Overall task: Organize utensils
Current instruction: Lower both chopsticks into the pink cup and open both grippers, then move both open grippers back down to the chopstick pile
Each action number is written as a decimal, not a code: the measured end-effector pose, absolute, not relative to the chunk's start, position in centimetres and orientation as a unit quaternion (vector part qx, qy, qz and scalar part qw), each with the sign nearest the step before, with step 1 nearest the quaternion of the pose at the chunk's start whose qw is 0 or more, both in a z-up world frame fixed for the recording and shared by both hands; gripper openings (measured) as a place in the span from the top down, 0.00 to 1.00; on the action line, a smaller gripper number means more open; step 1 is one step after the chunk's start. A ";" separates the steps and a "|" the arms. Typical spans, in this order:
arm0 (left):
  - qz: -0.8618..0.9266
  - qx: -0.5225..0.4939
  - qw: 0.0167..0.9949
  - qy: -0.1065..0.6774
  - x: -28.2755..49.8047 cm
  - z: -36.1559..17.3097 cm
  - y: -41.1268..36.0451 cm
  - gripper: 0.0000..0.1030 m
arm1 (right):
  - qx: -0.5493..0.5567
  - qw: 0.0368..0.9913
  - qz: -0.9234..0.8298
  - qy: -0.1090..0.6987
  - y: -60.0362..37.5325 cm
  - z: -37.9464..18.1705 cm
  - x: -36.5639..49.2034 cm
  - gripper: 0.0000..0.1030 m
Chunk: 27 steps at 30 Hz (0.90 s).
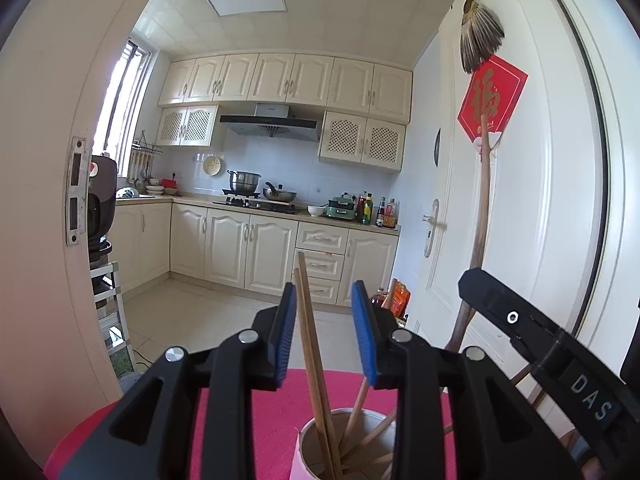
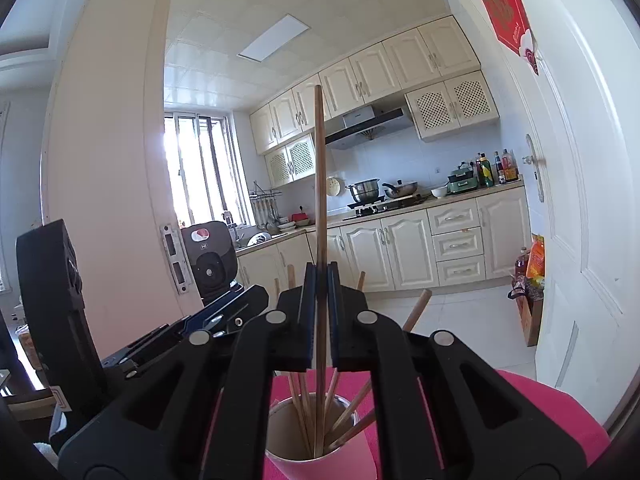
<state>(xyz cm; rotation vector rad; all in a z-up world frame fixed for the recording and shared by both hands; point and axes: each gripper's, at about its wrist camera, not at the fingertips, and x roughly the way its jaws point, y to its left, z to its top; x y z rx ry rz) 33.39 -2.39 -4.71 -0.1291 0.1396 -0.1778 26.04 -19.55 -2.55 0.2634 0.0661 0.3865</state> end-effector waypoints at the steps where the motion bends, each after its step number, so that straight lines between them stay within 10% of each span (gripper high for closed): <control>1: -0.087 -0.063 0.992 0.070 33.2 -4.6 -2.3 0.71 | 0.129 0.972 0.191 0.034 -19.5 -2.5 26.0 0.94; 10: -0.073 -0.052 0.993 0.079 31.3 -4.0 -1.3 0.63 | 0.114 0.977 0.175 0.048 -18.9 -2.2 25.0 0.92; 20: -0.055 -0.053 0.994 0.084 27.4 -2.3 0.5 0.57 | 0.106 0.980 0.162 0.033 -19.2 -0.1 21.5 0.58; 27: -0.047 -0.047 0.994 0.091 23.3 -1.1 1.1 0.53 | 0.090 0.983 0.159 0.036 -19.5 0.9 18.2 0.58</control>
